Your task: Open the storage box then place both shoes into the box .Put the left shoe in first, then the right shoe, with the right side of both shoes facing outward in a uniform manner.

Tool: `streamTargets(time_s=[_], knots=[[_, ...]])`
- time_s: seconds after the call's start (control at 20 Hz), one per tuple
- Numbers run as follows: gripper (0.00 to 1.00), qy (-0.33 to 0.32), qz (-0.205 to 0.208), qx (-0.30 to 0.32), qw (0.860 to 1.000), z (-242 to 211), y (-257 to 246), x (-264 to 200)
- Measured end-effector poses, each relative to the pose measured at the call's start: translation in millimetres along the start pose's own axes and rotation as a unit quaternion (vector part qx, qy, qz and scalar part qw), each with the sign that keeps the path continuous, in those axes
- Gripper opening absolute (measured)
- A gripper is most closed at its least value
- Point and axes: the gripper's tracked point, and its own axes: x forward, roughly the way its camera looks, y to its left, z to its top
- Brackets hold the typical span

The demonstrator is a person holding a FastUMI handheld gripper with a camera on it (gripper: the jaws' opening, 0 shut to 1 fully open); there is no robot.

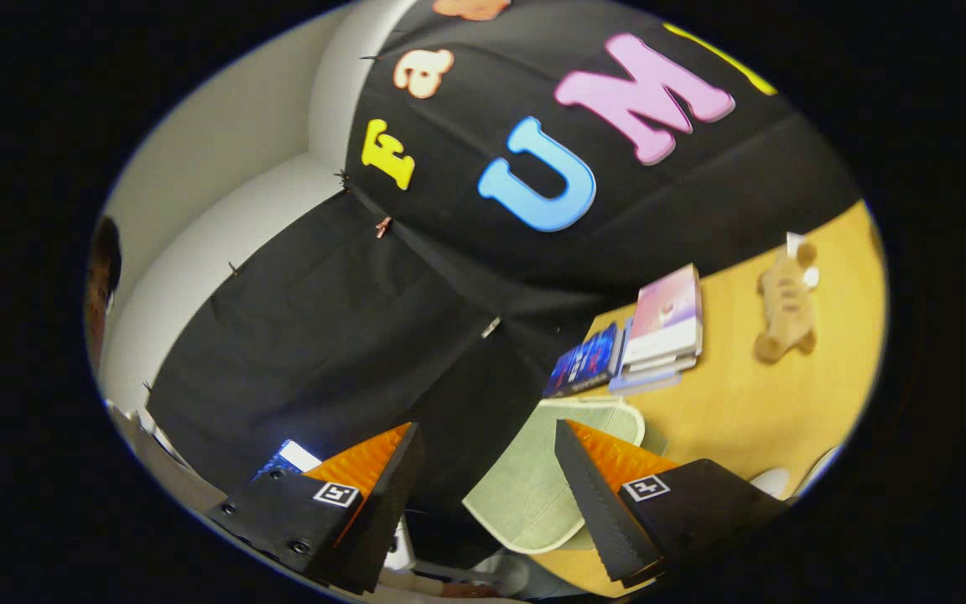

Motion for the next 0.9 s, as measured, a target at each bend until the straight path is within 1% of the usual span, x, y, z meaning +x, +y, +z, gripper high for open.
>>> streamTargets(time_s=[0.15,0.3,0.4,0.5,0.55,0.6,0.8,0.9], knots=[[0.98,0.055,0.001,0.049,0.997,-39,-36,14],[0.97,0.094,-0.001,0.102,0.99,-74,-72,28],[0.97,0.121,-0.012,0.134,0.984,-98,-94,36],[0.97,0.149,-0.031,0.152,0.977,-121,-113,43],[0.97,0.156,-0.032,0.162,0.974,-129,-118,45],[0.97,0.158,-0.026,0.176,0.971,-132,-118,50],[0.96,0.142,0.025,0.239,0.96,-127,-99,63],[0.84,0.141,0.03,0.262,0.954,-128,-101,67]])
